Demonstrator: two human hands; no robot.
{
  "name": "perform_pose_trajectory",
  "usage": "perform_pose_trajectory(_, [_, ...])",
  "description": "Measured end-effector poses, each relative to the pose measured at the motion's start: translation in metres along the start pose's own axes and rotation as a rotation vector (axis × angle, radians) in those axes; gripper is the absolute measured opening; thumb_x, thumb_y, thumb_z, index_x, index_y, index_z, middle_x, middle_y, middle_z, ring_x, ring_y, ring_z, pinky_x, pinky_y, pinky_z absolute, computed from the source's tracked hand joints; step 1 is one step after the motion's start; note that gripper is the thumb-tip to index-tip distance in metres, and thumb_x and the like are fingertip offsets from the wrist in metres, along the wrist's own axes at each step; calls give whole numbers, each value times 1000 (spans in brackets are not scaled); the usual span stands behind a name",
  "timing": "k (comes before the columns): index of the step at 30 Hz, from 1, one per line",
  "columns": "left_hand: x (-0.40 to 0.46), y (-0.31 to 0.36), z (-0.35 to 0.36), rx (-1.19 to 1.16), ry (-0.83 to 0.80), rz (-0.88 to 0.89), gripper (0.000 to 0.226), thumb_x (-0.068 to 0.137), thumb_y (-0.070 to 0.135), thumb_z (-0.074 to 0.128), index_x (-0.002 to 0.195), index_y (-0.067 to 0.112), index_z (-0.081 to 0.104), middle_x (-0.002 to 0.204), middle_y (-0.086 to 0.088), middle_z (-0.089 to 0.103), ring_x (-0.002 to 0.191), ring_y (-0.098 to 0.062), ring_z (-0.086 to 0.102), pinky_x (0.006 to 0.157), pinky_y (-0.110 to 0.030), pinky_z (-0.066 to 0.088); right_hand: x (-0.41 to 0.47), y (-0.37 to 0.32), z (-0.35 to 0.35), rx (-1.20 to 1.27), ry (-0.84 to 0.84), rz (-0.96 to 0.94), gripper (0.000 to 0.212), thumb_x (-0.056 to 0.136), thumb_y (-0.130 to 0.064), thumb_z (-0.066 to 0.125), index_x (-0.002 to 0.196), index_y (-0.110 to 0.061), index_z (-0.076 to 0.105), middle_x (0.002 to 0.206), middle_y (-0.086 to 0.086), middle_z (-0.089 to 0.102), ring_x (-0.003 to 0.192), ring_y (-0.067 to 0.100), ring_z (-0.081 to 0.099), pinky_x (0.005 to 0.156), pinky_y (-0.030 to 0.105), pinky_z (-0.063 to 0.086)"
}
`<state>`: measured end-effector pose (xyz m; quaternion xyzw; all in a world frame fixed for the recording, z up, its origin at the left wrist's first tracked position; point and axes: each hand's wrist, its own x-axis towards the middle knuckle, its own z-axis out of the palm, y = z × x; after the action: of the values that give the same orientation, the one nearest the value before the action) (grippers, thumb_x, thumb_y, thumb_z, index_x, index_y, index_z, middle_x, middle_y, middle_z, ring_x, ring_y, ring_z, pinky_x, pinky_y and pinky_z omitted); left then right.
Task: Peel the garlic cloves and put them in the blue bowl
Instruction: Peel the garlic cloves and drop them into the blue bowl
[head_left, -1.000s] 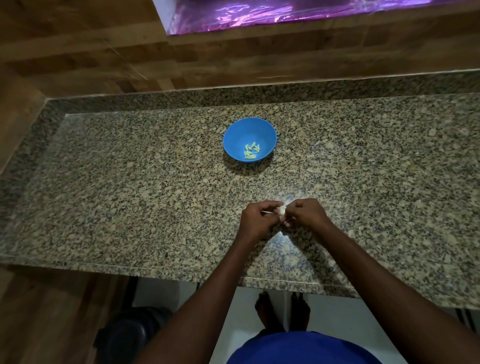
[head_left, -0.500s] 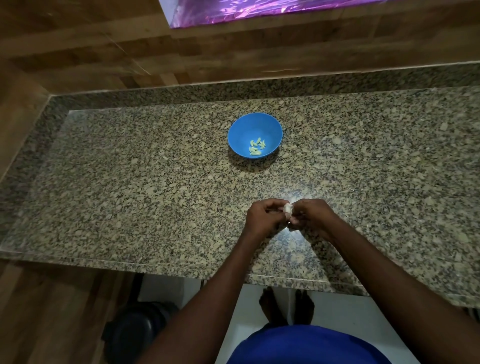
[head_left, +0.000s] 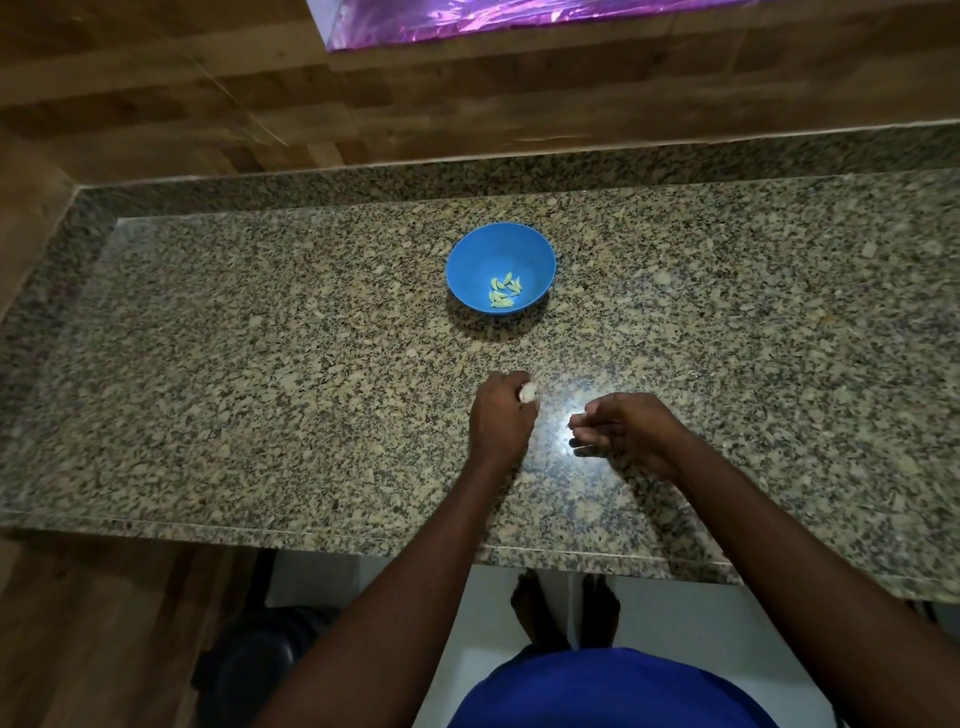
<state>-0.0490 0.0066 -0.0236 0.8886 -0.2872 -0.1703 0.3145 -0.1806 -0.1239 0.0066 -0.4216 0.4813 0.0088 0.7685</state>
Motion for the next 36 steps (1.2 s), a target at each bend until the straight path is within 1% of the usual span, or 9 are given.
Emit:
perform_pose_trajectory(4, [-14,10,6,191,113,192,35,93,14,61,128,9,62,119,-10,60,110,-27,51,84,-42,50,1,1,-10,-24,-5,-77,8,92,7,62,99,10,61,93,35,66,84,43,65,68,57,61])
perform_pose_trajectory(7, [-28,14,16,221,-3,327,24,92,9,61,115,9,68,111,-10,63,101,-29,57,78,-43,51,2,3,-14,-111,29,-156,17,91,4,66,98,19,61,85,38,60,64,30,58,62,51,62])
perform_pose_trajectory(9, [-32,11,24,274,-78,371,30,88,11,66,118,10,64,117,-9,60,105,-29,53,83,-43,50,4,4,-15,-174,72,-205,11,90,7,66,94,17,65,86,46,60,63,31,59,63,50,62])
perform_pose_trajectory(11, [-34,7,29,322,-131,366,44,86,15,70,128,11,58,130,-10,54,116,-29,48,95,-43,46,5,3,-15,-231,108,-230,5,89,9,65,87,13,68,82,45,61,65,34,62,67,54,62])
perform_pose_trajectory(15, [-35,5,28,351,-188,351,56,88,18,68,140,13,49,144,-9,44,129,-28,39,105,-42,37,11,4,-15,-296,206,-223,16,92,10,61,77,14,65,67,29,62,50,31,59,62,61,59])
perform_pose_trajectory(19, [-33,7,23,353,-223,348,62,87,20,67,144,13,44,146,-7,42,131,-28,38,105,-42,36,15,6,-15,-465,279,-271,21,88,6,66,67,5,70,60,24,68,51,38,68,54,54,60])
perform_pose_trajectory(24, [-35,6,25,377,-267,322,70,87,24,67,149,16,35,153,-7,33,136,-28,31,107,-44,34,16,4,-19,-403,269,-259,16,83,10,65,70,4,73,66,27,69,59,43,70,62,55,62])
perform_pose_trajectory(31, [-37,5,24,380,-272,319,71,90,27,65,152,15,33,157,-7,29,141,-28,27,111,-44,30,15,7,-19,-490,283,-281,11,78,6,78,68,2,74,61,19,70,60,33,73,68,46,64])
perform_pose_trajectory(36, [-44,-6,26,421,-316,328,78,96,39,56,160,15,18,167,-6,13,153,-25,11,120,-45,16,23,-1,-18,-684,272,-253,18,73,2,78,56,-4,74,58,14,70,57,27,73,66,44,64])
